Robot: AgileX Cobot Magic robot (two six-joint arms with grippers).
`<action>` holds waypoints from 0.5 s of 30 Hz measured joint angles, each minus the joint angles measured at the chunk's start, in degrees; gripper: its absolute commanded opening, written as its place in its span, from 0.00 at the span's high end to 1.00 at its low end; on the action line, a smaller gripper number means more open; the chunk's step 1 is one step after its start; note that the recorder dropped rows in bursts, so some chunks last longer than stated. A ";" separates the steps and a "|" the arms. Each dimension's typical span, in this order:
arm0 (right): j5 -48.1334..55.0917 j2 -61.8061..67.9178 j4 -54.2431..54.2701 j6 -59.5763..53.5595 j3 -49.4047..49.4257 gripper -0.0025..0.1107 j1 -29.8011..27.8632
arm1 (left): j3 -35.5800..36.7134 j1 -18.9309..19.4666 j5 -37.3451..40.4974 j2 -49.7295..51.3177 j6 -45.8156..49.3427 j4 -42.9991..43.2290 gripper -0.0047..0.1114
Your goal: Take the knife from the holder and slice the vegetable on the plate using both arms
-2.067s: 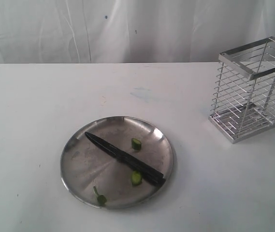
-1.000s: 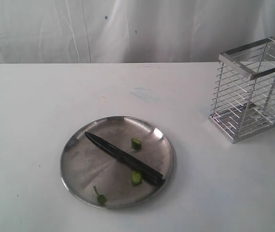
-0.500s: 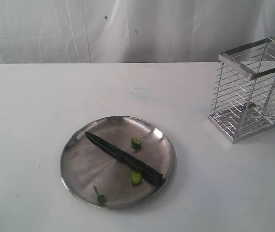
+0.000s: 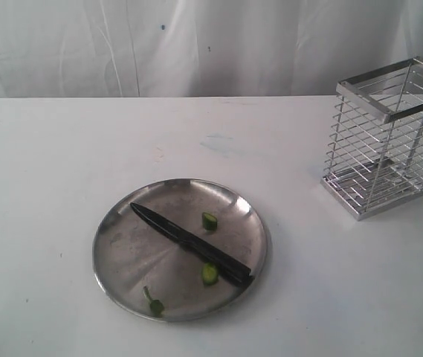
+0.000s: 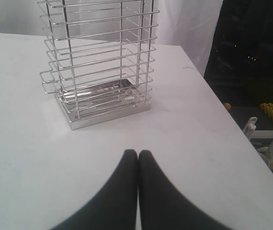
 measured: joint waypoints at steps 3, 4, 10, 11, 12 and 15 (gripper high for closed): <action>0.00 0.00 0.00 0.00 0.00 0.98 0.00 | 0.00 0.00 0.00 0.00 0.33 0.00 0.96; 0.00 0.00 0.00 0.00 0.00 0.98 0.00 | 0.00 0.00 0.00 0.00 0.33 0.00 0.96; 0.00 0.00 0.00 0.00 0.00 0.98 0.00 | 0.00 0.00 0.00 0.00 0.45 -0.23 0.96; 0.00 0.00 0.00 0.00 0.00 0.98 0.00 | 0.00 0.00 0.00 0.00 0.45 -0.23 0.96; 0.00 0.00 0.00 0.00 0.00 0.98 0.00 | 0.00 0.00 0.00 0.00 0.45 -0.23 0.96; 0.00 0.00 0.00 0.00 0.00 0.98 0.00 | 0.00 0.00 0.00 0.00 0.45 -0.23 0.96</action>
